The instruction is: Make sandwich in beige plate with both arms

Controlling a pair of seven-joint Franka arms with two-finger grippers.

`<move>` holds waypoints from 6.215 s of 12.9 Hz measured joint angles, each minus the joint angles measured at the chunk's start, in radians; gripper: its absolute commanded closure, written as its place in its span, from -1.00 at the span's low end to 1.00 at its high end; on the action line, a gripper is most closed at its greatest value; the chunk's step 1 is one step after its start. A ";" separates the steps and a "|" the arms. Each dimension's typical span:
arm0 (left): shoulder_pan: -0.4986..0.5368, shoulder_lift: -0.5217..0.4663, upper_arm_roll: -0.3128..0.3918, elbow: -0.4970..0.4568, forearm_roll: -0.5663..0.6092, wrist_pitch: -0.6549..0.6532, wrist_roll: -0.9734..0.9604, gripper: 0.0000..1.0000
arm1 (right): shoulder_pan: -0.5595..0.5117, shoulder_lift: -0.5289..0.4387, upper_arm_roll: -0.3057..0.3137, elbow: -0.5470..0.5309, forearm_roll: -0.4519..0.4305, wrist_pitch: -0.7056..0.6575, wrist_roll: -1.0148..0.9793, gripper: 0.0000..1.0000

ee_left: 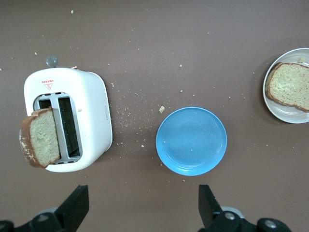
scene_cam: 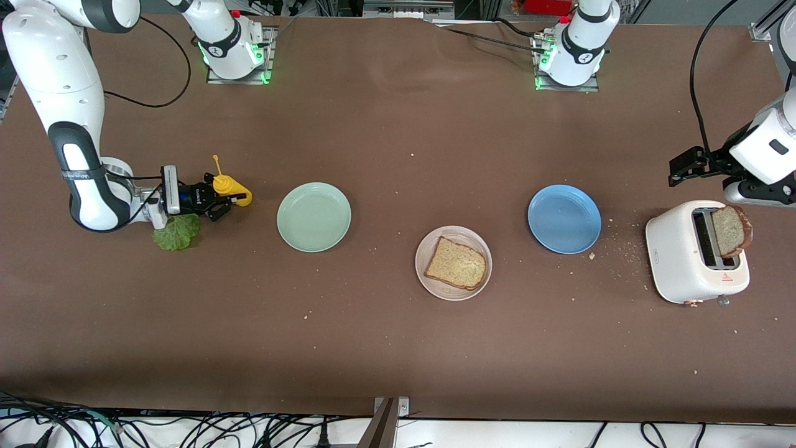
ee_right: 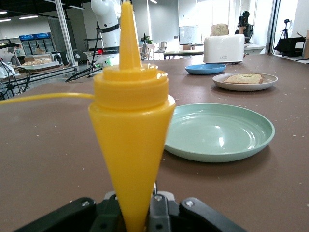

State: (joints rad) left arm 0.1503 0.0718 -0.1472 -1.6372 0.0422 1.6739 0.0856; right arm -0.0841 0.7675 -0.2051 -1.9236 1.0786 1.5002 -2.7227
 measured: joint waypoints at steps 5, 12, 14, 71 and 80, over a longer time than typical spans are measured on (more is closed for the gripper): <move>0.000 0.000 0.000 0.000 0.000 0.000 0.000 -1.00 | -0.001 0.003 0.000 0.001 0.002 -0.004 0.000 0.77; 0.000 0.000 0.000 0.000 0.000 -0.001 0.000 -1.00 | 0.000 0.049 0.007 0.013 0.017 0.021 0.001 -0.98; 0.000 0.000 0.000 0.000 0.000 -0.001 0.000 -1.00 | -0.001 0.053 0.003 0.029 0.017 0.013 0.012 -0.98; 0.111 0.139 0.009 0.094 0.000 0.018 0.014 -1.00 | 0.321 -0.371 -0.167 -0.096 -1.005 0.602 2.311 1.00; 0.173 0.173 0.013 0.092 0.027 0.076 0.024 -0.99 | 0.475 -0.414 -0.146 0.459 -0.774 -0.050 2.636 1.00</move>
State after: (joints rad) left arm 0.3231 0.2448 -0.1341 -1.5456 0.0690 1.7499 0.1099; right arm 0.3913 0.3533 -0.3510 -1.4650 0.3049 1.4500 -0.0872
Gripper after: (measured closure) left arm 0.000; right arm 0.960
